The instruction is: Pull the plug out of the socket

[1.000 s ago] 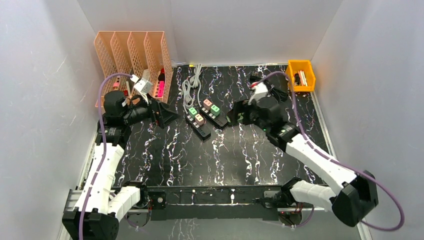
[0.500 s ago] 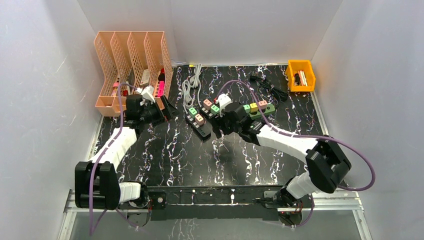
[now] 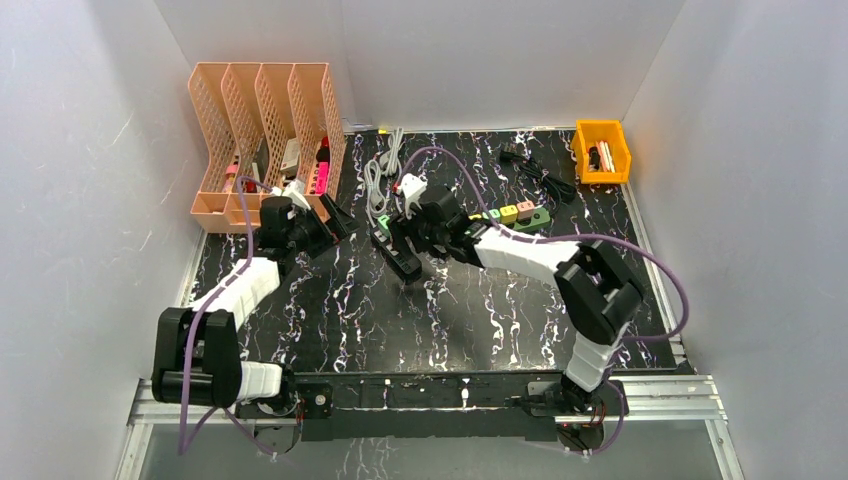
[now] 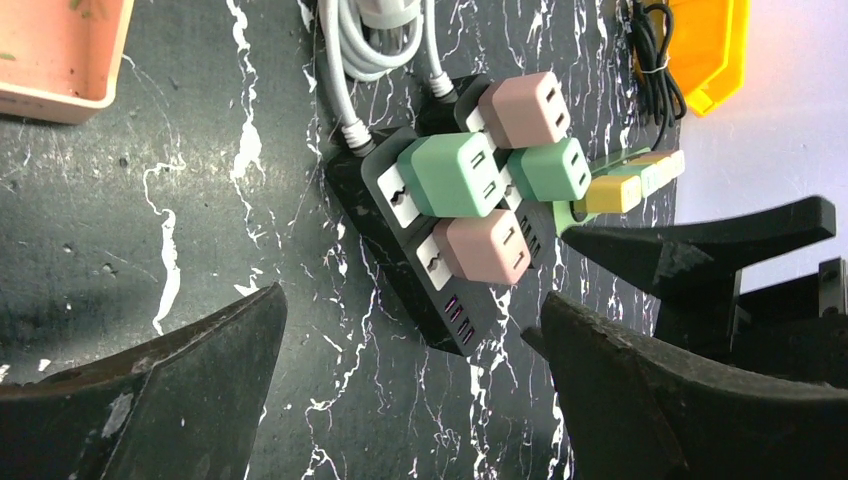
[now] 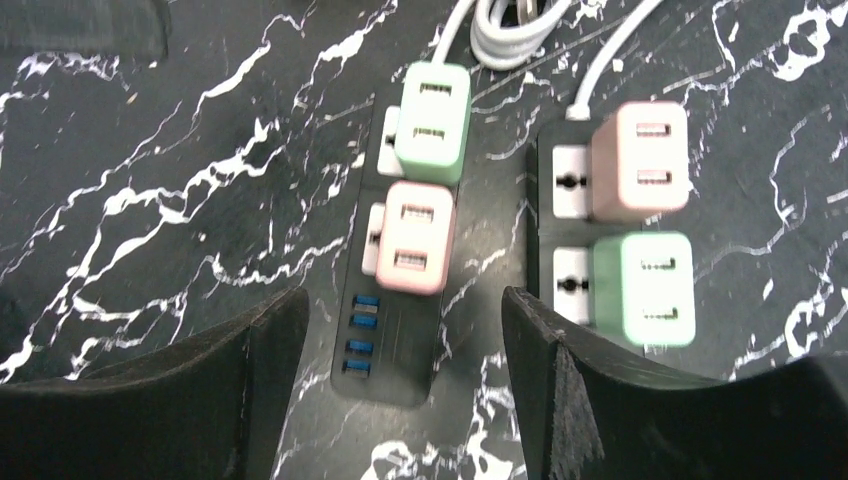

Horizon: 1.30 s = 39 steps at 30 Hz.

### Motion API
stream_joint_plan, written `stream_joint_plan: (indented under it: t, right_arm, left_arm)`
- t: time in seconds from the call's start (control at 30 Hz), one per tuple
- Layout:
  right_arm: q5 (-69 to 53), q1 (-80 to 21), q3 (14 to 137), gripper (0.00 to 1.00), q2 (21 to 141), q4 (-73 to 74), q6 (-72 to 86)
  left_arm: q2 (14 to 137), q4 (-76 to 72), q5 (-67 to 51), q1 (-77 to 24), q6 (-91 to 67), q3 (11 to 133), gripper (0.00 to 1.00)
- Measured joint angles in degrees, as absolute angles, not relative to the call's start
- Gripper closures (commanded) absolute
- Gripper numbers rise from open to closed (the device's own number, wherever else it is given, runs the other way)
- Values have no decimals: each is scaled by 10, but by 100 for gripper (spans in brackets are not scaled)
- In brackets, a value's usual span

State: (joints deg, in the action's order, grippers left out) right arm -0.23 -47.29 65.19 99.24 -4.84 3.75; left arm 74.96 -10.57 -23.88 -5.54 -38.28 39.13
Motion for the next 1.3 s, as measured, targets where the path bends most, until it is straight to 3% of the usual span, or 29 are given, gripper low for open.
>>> stream_joint_plan:
  t: [0.5, 0.57, 0.7, 0.73, 1.3]
  right_arm:
    - [-21, -473, 774, 40, 1139, -29, 20]
    - [-19, -473, 774, 52, 1140, -26, 20]
    - [-8, -473, 774, 94, 1140, -27, 19]
    - [-8, -473, 774, 100, 1140, -27, 19]
    - [-6, -472, 770, 100, 1137, -31, 53]
  left_arm:
    - [829, -174, -237, -58, -428, 383, 2]
    - [837, -179, -237, -58, -435, 379, 2]
    - [845, -186, -237, -58, -445, 378, 2]
    - [846, -189, -237, -58, -447, 378, 2]
    - [879, -209, -228, -93, -489, 383, 2]
